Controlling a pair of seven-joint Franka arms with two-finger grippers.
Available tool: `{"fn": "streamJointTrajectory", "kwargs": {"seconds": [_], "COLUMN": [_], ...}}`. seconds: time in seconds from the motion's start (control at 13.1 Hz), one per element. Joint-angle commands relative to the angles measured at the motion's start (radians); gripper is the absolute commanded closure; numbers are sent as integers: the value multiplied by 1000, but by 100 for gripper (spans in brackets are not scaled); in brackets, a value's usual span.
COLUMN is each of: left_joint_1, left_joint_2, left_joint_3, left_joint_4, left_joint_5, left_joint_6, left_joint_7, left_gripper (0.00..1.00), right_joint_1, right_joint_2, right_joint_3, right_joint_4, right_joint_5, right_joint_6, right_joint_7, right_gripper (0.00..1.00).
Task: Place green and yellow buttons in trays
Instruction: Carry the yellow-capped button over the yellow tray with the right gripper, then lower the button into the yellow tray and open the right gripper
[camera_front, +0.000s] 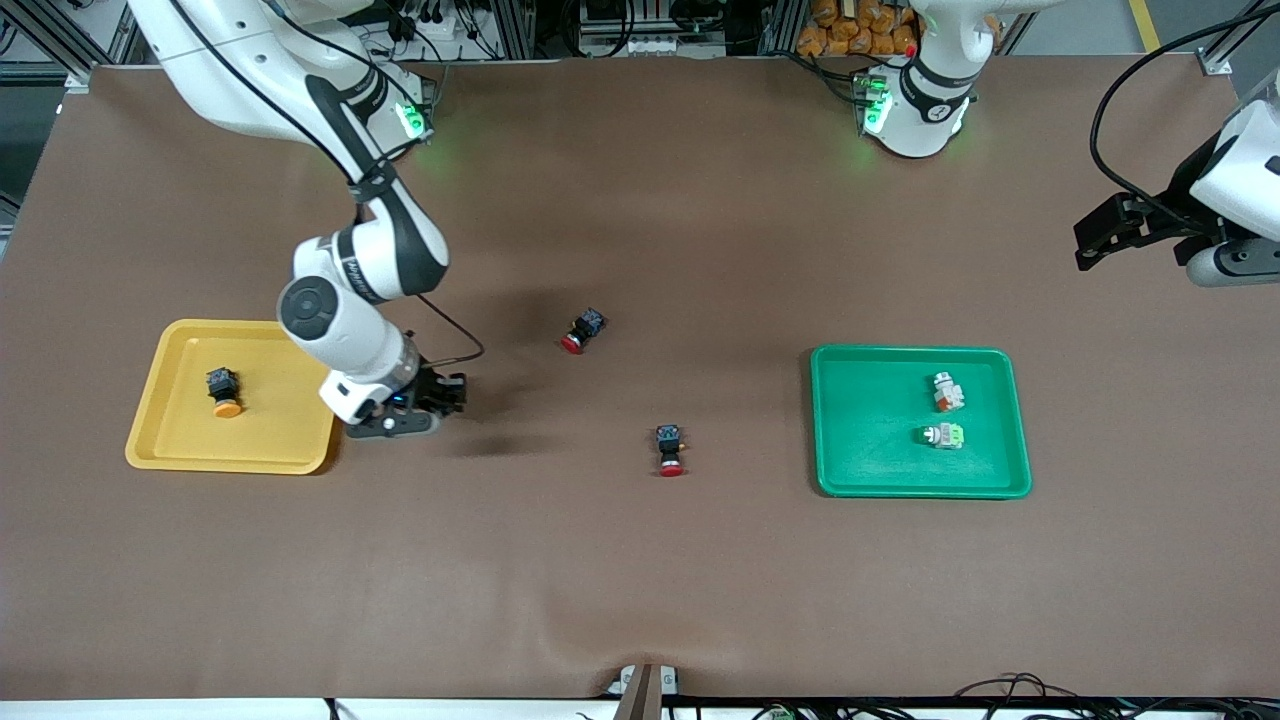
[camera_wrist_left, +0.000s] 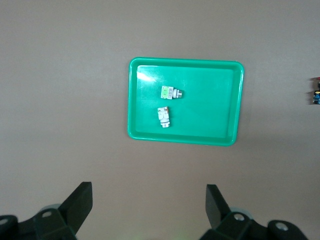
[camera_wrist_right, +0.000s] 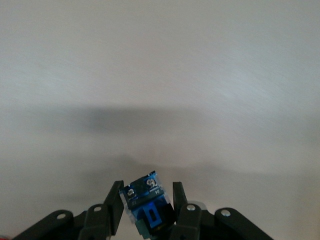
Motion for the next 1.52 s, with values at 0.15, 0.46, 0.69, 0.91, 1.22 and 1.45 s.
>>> {"fn": "streamJointTrajectory", "kwargs": {"seconds": [0.15,0.46,0.69,0.91,1.22,1.45], "left_joint_1": [3,5,3,3,3,3], "left_joint_2": [-29,-27,-24,-22,-22,-22], "left_joint_3": [3,1,1,0,0,0], "left_joint_4": [-21,-24,-21,-15,-13,-13], "left_joint_5": [-21,-21,-19,-19,-19,-17], "left_joint_6": [-9,-9,-9,-4,-2,-2], "left_joint_7": [-3,11,13,11,11,11], "left_gripper": [0,0,0,0,0,0], "right_joint_1": [-9,-9,-15,-32,-49,-46], "right_joint_2": [-142,-127,-91,-47,37,50], "right_joint_3": [-122,-259,-337,-366,-383,-383], "right_joint_4": [-76,-81,-81,-79,-79,-73], "right_joint_5": [-14,-17,-17,-14,20,57], "right_joint_6": [-191,-195,-154,-94,50,49], "right_joint_7": [-8,-47,-75,-164,-242,-244], "right_gripper": [100,100,100,100,100,100]}}
